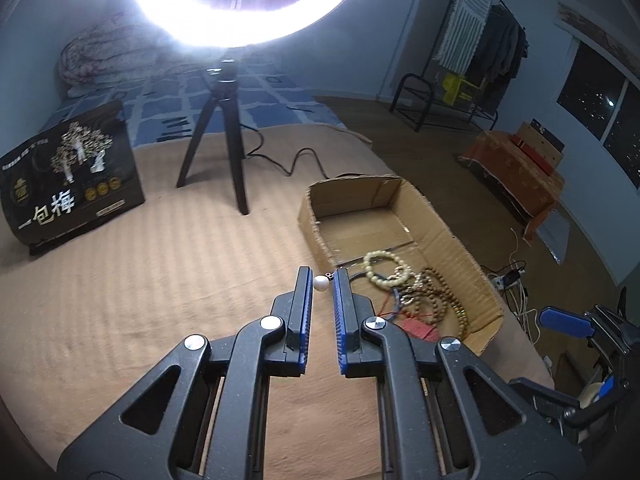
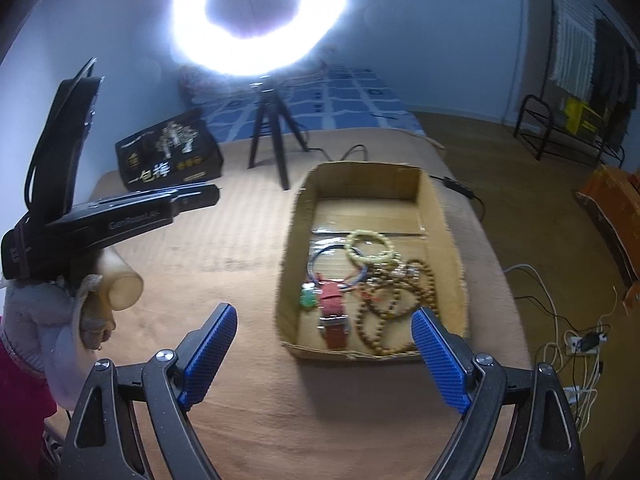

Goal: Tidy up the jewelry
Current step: 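Carry the pearl earring in the left tool over the cardboard box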

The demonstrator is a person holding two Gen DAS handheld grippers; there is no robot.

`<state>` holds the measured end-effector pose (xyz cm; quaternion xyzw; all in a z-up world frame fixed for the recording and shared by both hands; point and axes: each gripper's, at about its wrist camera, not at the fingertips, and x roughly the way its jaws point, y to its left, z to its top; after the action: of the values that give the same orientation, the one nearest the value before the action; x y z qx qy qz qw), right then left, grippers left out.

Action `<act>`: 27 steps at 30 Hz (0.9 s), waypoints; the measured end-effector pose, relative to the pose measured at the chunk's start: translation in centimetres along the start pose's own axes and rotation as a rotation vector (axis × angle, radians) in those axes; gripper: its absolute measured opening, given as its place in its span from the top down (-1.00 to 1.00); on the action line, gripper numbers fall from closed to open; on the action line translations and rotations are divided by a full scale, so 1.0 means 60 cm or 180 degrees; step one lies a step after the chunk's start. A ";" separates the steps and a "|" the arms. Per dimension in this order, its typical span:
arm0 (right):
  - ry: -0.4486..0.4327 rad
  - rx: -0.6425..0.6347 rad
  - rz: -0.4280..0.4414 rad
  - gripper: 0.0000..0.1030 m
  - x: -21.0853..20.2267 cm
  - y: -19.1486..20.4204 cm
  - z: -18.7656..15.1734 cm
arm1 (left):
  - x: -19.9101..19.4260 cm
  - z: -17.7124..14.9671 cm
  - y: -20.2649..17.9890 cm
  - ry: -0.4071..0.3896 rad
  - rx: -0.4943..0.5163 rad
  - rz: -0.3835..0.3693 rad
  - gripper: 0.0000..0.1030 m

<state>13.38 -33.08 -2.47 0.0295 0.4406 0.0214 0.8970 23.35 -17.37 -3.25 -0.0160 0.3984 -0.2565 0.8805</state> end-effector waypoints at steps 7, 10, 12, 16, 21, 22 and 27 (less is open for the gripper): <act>-0.0028 0.0151 -0.0110 -0.76 -0.009 -0.046 0.000 | 0.021 0.009 -0.038 0.0019 0.0035 -0.0089 0.83; -0.0036 0.0187 -0.0148 -0.76 -0.011 -0.059 -0.001 | 0.028 0.010 -0.052 0.0040 0.0068 -0.0112 0.83; -0.0036 0.0215 -0.0161 -0.76 -0.013 -0.066 -0.002 | 0.033 0.009 -0.060 0.0051 0.0072 -0.0127 0.83; -0.0039 0.0255 -0.0188 -0.76 -0.016 -0.079 -0.003 | 0.044 0.009 -0.068 0.0076 0.0065 -0.0151 0.83; -0.0050 0.0309 -0.0211 -0.76 -0.019 -0.092 -0.004 | 0.058 0.006 -0.078 0.0132 0.0085 -0.0178 0.83; -0.0048 0.0314 -0.0216 -0.76 -0.018 -0.094 -0.004 | 0.060 0.005 -0.080 0.0136 0.0090 -0.0178 0.83; -0.0032 0.0309 -0.0225 -0.76 -0.018 -0.095 -0.005 | 0.069 0.004 -0.089 0.0164 0.0110 -0.0187 0.83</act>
<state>12.54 -38.85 -2.24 0.0574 0.4374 -0.0318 0.8969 23.45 -23.95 -4.73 -0.0059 0.4159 -0.2895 0.8621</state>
